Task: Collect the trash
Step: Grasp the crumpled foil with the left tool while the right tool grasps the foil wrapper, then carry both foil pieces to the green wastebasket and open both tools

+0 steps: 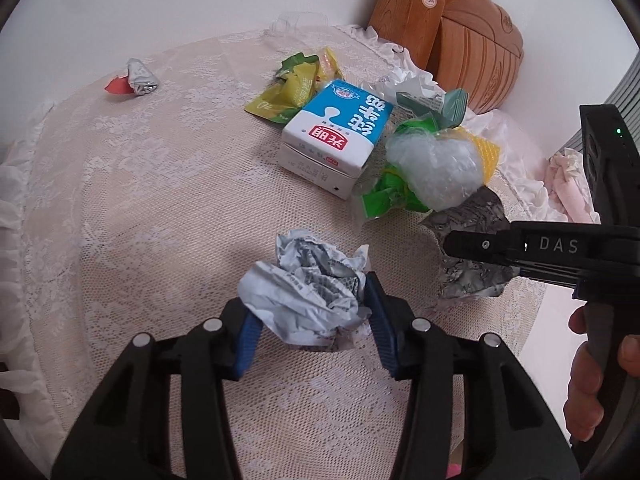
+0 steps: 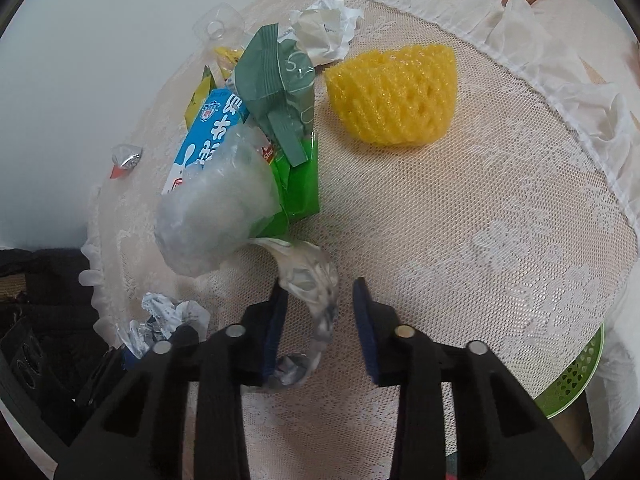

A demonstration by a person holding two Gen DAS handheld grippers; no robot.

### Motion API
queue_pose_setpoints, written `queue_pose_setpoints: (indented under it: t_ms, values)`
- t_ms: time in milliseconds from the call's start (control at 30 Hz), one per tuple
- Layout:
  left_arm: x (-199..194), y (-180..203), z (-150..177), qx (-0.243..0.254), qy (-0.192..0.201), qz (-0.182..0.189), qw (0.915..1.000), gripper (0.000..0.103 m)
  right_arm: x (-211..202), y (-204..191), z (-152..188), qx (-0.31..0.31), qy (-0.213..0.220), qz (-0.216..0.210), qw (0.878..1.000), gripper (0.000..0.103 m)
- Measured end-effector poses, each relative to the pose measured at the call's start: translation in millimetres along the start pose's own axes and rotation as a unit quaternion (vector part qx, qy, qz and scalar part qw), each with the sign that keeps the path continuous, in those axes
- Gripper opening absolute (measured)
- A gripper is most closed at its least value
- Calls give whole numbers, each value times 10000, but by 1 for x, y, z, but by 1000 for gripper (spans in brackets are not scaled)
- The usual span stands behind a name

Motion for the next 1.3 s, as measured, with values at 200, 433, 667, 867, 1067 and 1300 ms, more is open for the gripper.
queue_pose_setpoints:
  t_ms: [200, 433, 667, 867, 1067, 1300]
  values:
    - [-7, -3, 0, 50, 51, -117, 9999, 47, -3, 6, 8, 141, -134, -269, 9994, 11]
    - [-14, 14, 4, 332, 61, -56, 9994, 47, -16, 18, 23, 334, -163, -645, 9972, 7]
    - [-10, 63, 20, 865, -181, 361, 9954, 47, -61, 58, 48, 537, 279, -526, 9968, 7]
    - [-3, 129, 50, 1668, -531, 845, 9809, 47, -94, 162, 86, 1280, 790, 473, 9875, 7]
    - [0, 198, 80, 2381, -688, 962, 9640, 47, -47, 308, 144, 2392, 272, 1326, 9615, 7]
    - [11, 264, 106, 2723, -877, 880, 9542, 47, -6, 380, 183, 2770, -142, 1393, 9506, 8]
Point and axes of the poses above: each gripper's, at about its wrist camera, not at the fingertips, and x roughly the way its jaws point, y to its right, z to its underside, the point moved 7 cm from there along x, roughly the way its jaws point, and after that the axes turned 5 degrees about z, right-handed, at the moved point
